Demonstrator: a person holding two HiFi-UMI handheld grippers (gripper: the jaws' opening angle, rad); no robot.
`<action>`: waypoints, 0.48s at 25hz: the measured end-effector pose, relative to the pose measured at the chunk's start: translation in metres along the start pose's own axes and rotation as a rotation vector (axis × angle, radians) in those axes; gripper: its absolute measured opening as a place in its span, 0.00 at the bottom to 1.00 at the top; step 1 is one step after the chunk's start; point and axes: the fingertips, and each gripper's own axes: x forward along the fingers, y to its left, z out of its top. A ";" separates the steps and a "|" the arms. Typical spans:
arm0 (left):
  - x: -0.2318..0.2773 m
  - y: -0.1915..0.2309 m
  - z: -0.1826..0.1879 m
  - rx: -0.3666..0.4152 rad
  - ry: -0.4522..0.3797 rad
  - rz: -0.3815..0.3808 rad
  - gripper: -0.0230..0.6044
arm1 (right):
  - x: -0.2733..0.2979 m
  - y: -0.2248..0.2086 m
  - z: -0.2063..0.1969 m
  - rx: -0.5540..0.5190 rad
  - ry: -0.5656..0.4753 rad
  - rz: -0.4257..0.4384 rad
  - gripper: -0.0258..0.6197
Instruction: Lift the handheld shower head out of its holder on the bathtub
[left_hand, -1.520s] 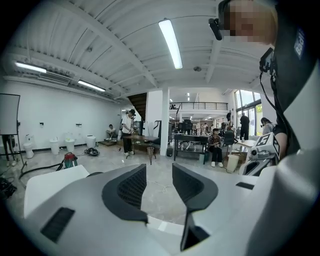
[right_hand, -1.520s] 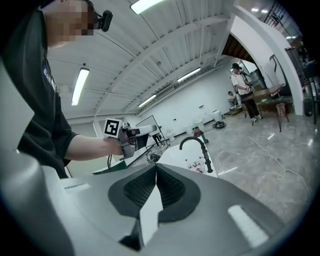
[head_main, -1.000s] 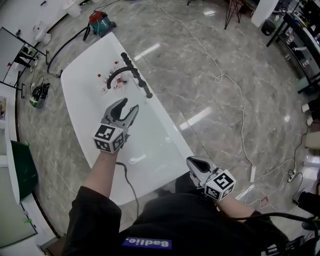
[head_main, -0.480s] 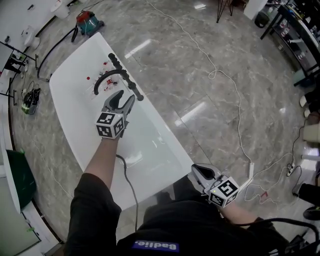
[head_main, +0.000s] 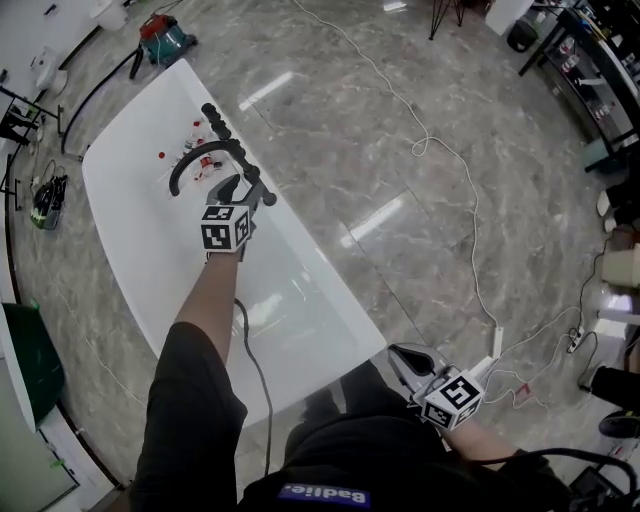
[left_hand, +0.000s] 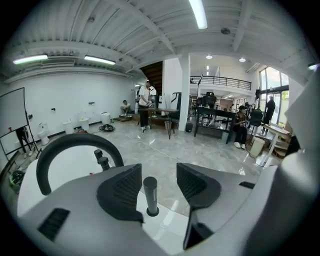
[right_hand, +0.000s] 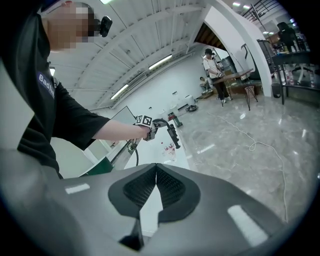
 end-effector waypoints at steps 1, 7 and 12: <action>0.009 0.002 -0.006 -0.003 0.017 0.007 0.36 | 0.001 -0.004 -0.004 0.007 0.010 -0.007 0.04; 0.047 0.013 -0.034 0.020 0.113 0.060 0.36 | 0.005 -0.017 -0.017 0.053 0.046 -0.027 0.05; 0.067 0.024 -0.053 0.008 0.159 0.081 0.36 | 0.005 -0.025 -0.027 0.101 0.059 -0.026 0.04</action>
